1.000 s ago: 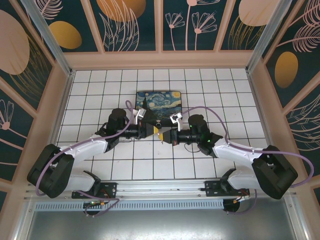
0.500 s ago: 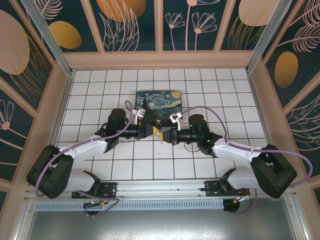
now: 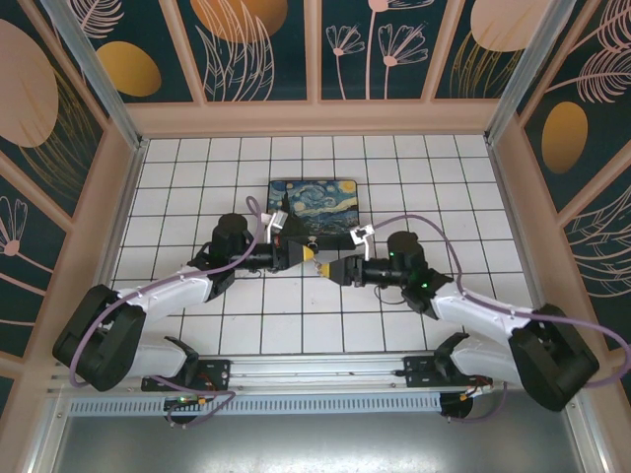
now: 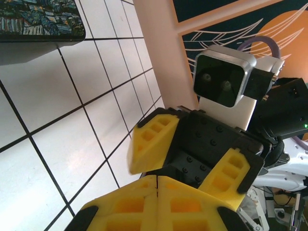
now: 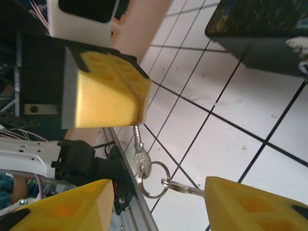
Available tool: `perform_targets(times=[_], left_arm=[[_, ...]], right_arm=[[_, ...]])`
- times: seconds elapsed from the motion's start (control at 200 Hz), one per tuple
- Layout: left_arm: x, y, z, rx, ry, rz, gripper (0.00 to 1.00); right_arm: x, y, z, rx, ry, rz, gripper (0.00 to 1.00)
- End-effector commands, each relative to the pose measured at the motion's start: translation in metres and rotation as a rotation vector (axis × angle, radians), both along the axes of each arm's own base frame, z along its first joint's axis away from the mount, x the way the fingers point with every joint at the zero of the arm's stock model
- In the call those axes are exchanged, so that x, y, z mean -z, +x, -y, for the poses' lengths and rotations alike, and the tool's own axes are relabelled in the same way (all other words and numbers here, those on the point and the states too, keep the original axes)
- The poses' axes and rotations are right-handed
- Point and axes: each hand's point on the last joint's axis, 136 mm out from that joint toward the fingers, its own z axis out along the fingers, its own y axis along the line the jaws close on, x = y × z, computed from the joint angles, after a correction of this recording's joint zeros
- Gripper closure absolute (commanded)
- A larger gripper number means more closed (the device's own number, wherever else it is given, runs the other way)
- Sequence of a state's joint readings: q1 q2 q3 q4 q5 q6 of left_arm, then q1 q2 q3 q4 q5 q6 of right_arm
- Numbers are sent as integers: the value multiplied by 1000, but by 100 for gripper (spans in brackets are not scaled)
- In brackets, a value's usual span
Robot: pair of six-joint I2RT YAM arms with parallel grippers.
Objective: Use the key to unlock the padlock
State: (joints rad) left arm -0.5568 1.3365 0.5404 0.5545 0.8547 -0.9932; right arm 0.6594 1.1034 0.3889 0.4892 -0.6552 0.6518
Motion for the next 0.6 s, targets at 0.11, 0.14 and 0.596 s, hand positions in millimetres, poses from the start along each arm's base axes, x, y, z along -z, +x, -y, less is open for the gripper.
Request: perform_targets(times=[0.11,0.14,0.596], left_arm=[[-17,8,4,-29,-59,35,100],[-19,9,4,-37,-69,34,100],[-35,12,1,-81,-137,35,100]], right_arm=[[-25,11,9,81,88,24,48],[-27,13,9,93,102,17,48],[-34,15,-2,141,266,-23,56]])
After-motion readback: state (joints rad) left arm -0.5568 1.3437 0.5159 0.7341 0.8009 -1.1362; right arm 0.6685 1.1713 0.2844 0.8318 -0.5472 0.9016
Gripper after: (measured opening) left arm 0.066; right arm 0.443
